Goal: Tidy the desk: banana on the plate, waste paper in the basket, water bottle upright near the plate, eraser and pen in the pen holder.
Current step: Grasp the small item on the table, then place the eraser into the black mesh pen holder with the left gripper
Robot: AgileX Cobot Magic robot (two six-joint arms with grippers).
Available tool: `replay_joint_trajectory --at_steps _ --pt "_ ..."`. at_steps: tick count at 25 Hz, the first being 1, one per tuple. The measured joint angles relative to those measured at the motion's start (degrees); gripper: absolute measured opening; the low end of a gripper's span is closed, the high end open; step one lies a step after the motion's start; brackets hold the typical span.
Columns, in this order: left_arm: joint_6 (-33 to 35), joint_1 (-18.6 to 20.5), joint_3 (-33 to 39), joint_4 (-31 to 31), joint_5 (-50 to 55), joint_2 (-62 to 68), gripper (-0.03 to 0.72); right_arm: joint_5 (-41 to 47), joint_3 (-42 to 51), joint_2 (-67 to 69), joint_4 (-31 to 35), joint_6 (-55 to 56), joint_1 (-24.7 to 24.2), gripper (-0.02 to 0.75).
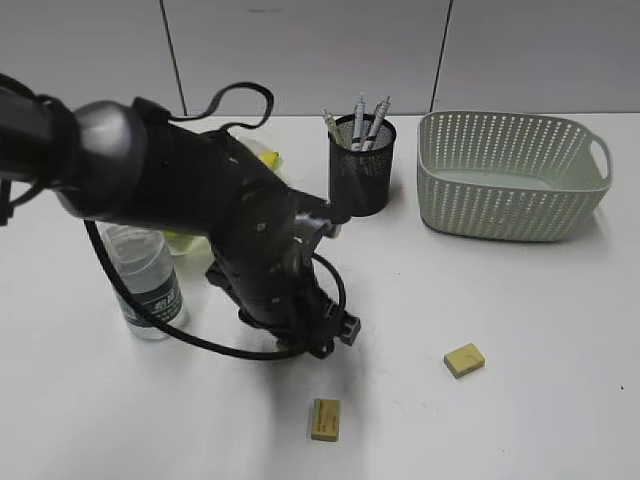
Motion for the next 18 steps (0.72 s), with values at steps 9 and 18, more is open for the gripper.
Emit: replay_joint_trajectory --at_steps 9,18 --pt "0.01 7.16 -15.29 3.64 -19.32 -5.55 0.190 0.00 0.00 0.00 0.00 0.00 0.00 0.235" --pt "0.01 10.46 -32.39 4.75 -20.88 9.77 0.214 0.00 0.00 0.00 0.00 0.00 0.00 0.235"
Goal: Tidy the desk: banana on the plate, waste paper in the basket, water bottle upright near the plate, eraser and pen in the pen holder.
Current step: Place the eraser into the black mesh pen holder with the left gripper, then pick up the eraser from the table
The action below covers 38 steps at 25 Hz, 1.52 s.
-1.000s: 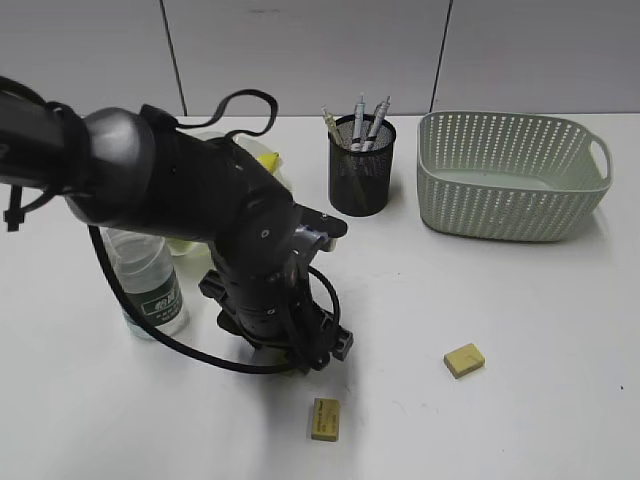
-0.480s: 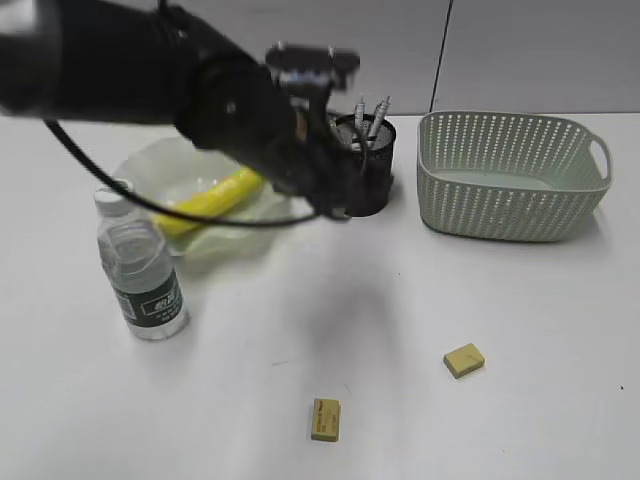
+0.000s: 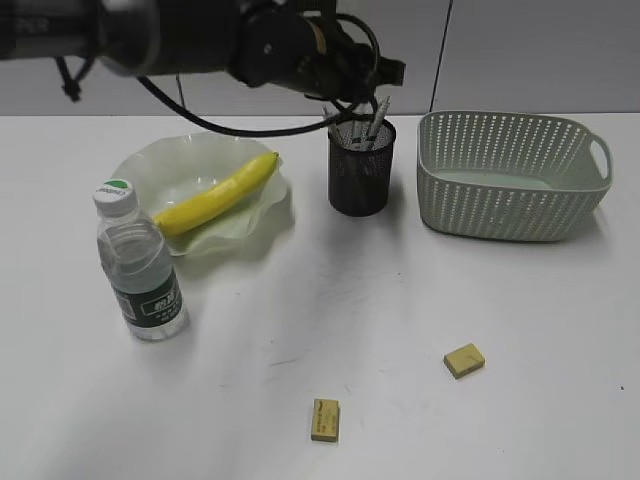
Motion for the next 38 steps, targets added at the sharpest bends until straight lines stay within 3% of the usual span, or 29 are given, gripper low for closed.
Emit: replay_joint_trajectory --at_steps 5,7,11,14,16,21,26,33,38 --pt "0.00 0.14 -1.98 0.12 2.32 2.76 0.442 0.00 0.00 0.00 0.00 0.00 0.00 0.235" --pt "0.00 0.27 -2.09 0.26 4.92 2.10 0.484 0.00 0.00 0.00 0.00 0.00 0.00 0.235" --pt "0.26 0.21 -1.22 2.24 10.24 -3.35 0.463 0.00 0.00 0.00 0.00 0.00 0.00 0.235" --pt "1.27 -0.48 4.24 4.72 10.30 -12.41 0.406 0.00 0.00 0.00 0.00 0.00 0.00 0.235" --pt "1.77 -0.85 11.71 5.89 10.11 -20.61 0.371 0.00 0.00 0.00 0.00 0.00 0.00 0.235" --pt "2.40 -0.92 39.60 6.68 13.79 -43.88 0.356 0.00 0.00 0.00 0.00 0.00 0.00 0.235" --pt "3.00 -0.92 57.89 5.57 32.92 -72.23 0.372 0.00 0.00 0.00 0.00 -0.07 0.00 0.235" --pt "6.56 -0.92 69.60 1.38 47.15 -109.29 0.378 -2.42 -0.91 7.83 4.15 -6.29 0.00 0.237" --pt "10.95 -0.92 70.78 -1.27 47.75 -122.66 0.379 -13.56 -1.16 22.41 10.03 -10.54 0.00 0.237"
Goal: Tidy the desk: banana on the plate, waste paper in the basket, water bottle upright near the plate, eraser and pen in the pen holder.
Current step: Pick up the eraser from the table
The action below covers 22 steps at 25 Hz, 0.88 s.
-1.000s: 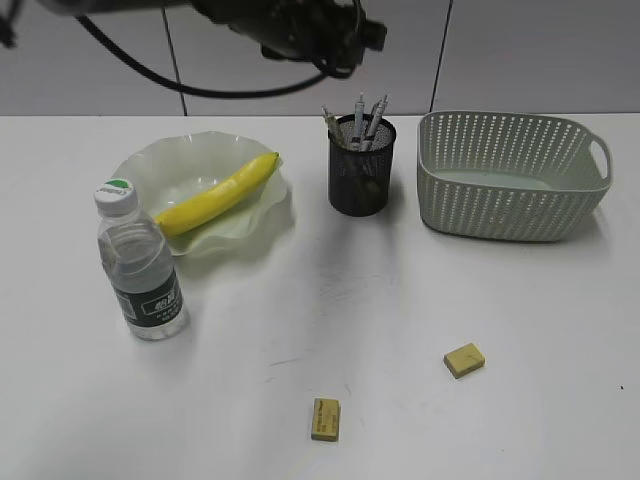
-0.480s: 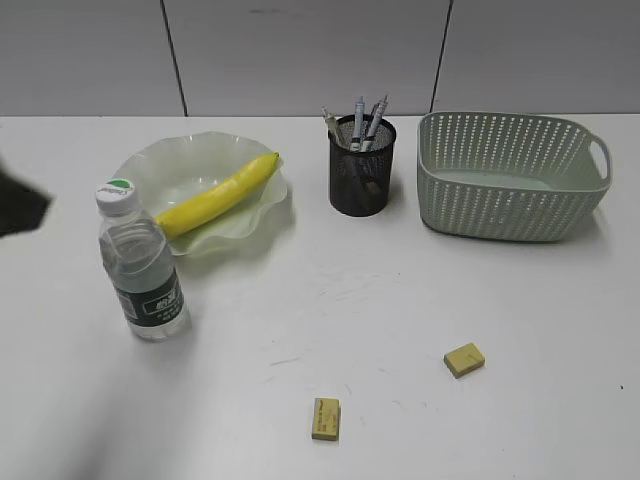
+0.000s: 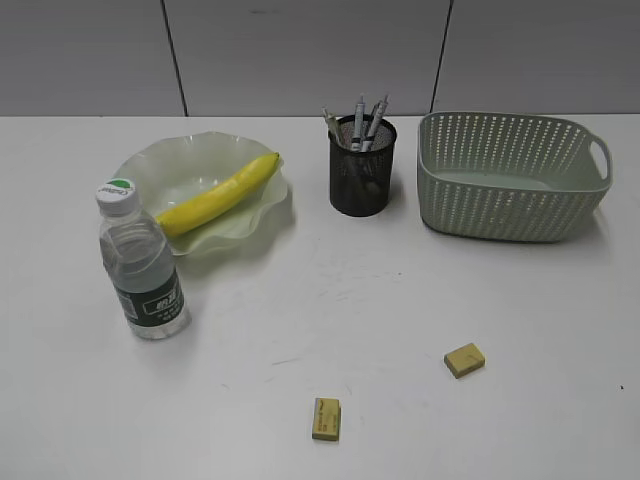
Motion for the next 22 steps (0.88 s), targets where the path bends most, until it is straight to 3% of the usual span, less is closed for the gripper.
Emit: replay_joint_trajectory --at_steps 3,6,9,12,16,22 --pt "0.24 0.00 0.07 -0.26 0.00 -3.01 0.379 -8.13 -0.22 12.03 1.42 -0.53 0.00 0.265" --pt "0.31 0.00 0.18 -0.39 0.00 -3.11 0.374 -14.72 -0.63 26.86 2.67 -0.69 0.00 0.376" --pt "0.37 0.00 0.24 -0.44 0.00 -3.15 0.365 -16.71 -2.33 40.51 3.51 -0.69 0.00 0.498" --pt "0.37 1.33 0.24 -2.10 0.00 -3.15 0.361 -16.82 -6.20 53.98 4.55 -0.75 0.07 0.532" --pt "0.37 6.57 0.24 -2.39 0.00 -3.15 0.342 -16.88 -11.46 67.64 4.89 -0.75 0.41 0.531" --pt "0.37 17.70 0.24 -2.59 0.00 -3.15 0.321 -16.93 -17.52 78.93 5.04 -0.75 2.87 0.531"
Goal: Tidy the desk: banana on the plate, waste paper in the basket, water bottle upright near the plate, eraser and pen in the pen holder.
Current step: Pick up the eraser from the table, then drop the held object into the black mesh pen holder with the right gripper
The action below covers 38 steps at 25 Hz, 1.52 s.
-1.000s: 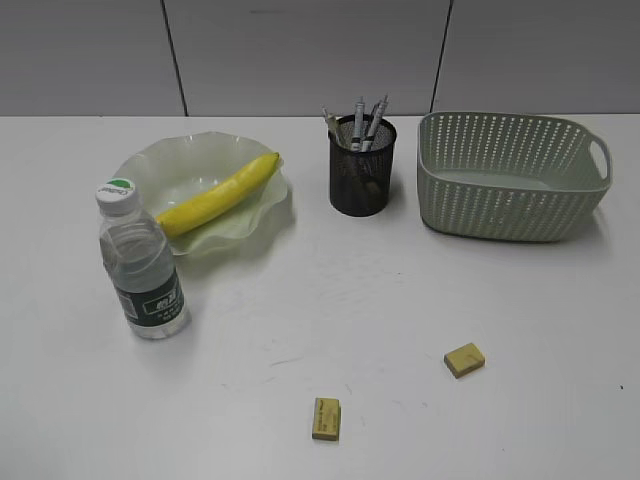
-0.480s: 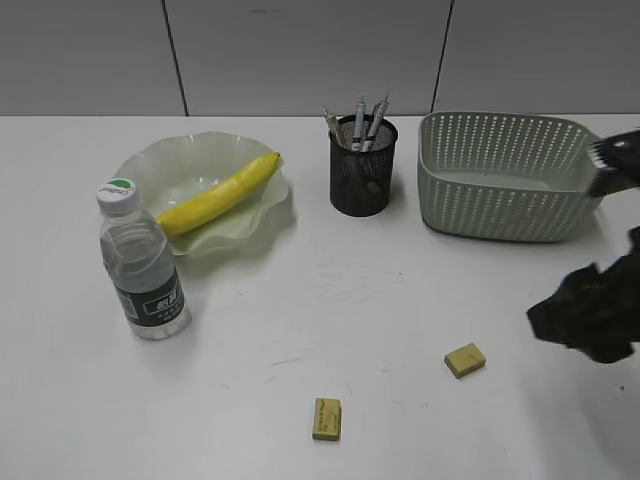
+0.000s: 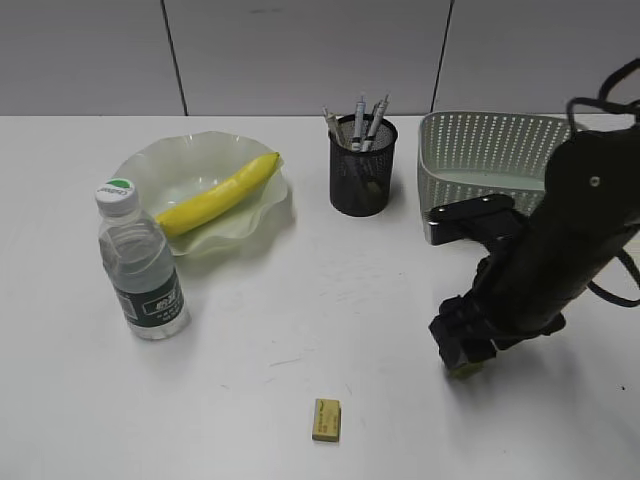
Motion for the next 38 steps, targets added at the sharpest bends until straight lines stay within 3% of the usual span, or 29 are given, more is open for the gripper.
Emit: replay_joint_trajectory --at_steps 5,8,9,15,22,27,29,33,38 --pt "0.00 5.94 0.00 -0.05 0.00 0.00 0.314 -0.38 -1.97 4.77 0.05 0.00 0.52 0.487" --pt "0.00 7.31 0.00 -0.11 0.00 0.00 0.313 -0.69 -2.52 5.53 -0.31 0.00 0.52 0.319" --pt "0.00 7.37 0.00 -0.11 0.00 0.00 0.313 -0.70 -2.67 5.53 -0.38 0.00 0.52 0.301" --pt "0.00 7.37 0.00 -0.17 0.00 0.00 0.310 -6.04 -7.58 0.11 -2.88 -0.04 0.58 0.302" --pt "0.00 7.37 0.00 -0.17 0.00 0.00 0.289 -10.16 -33.22 5.60 -7.96 -0.11 0.46 0.302" --pt "0.00 7.37 0.00 -0.17 0.00 0.00 0.268 -4.53 -48.57 15.49 -11.24 -0.11 0.46 0.302" --pt "0.00 7.37 0.00 -0.17 0.00 0.00 0.261 -1.94 -51.44 17.94 -12.30 -0.11 0.46 0.328" --pt "0.00 7.37 0.00 -0.17 0.00 0.00 0.255 2.01 -52.75 18.65 -13.88 1.22 -0.10 0.498" --pt "0.44 7.37 0.00 -0.37 -0.13 0.00 0.256 8.62 -48.57 13.59 -13.95 2.17 -1.24 0.522"
